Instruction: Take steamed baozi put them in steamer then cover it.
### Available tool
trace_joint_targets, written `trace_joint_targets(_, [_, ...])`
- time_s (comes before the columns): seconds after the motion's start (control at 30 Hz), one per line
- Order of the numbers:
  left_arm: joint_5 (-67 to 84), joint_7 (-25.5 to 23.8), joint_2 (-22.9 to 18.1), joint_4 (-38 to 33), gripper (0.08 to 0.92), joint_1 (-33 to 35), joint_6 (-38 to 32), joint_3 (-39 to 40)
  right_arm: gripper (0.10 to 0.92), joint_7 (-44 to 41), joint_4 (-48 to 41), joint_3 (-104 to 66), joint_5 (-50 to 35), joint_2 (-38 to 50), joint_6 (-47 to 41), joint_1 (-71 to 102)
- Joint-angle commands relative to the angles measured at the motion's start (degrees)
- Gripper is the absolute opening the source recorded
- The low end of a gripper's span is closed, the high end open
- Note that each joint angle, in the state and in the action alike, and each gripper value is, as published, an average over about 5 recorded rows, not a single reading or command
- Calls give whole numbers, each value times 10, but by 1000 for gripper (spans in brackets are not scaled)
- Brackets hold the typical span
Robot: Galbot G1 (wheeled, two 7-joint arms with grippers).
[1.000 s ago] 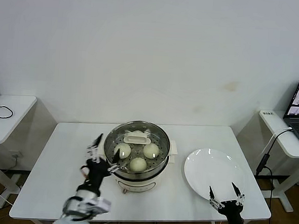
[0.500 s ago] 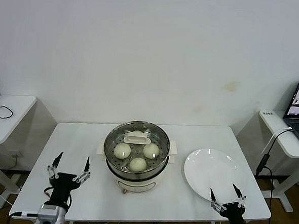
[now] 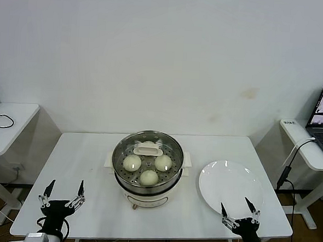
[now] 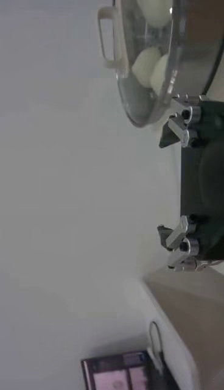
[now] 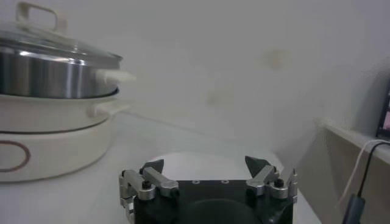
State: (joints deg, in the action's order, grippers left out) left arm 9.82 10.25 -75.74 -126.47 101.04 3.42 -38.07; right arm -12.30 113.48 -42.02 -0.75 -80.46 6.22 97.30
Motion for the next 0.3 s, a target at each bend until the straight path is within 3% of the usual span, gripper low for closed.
trace_joint_targets(0.03, [34,2,1,7,823,14,-17,-17,823,2,15,8,-9,5,-1,5])
trace_joint_targets(0.3, [29,0,1,17,823,5,-10,-13,822,5,16,18,-12,7,-1,2])
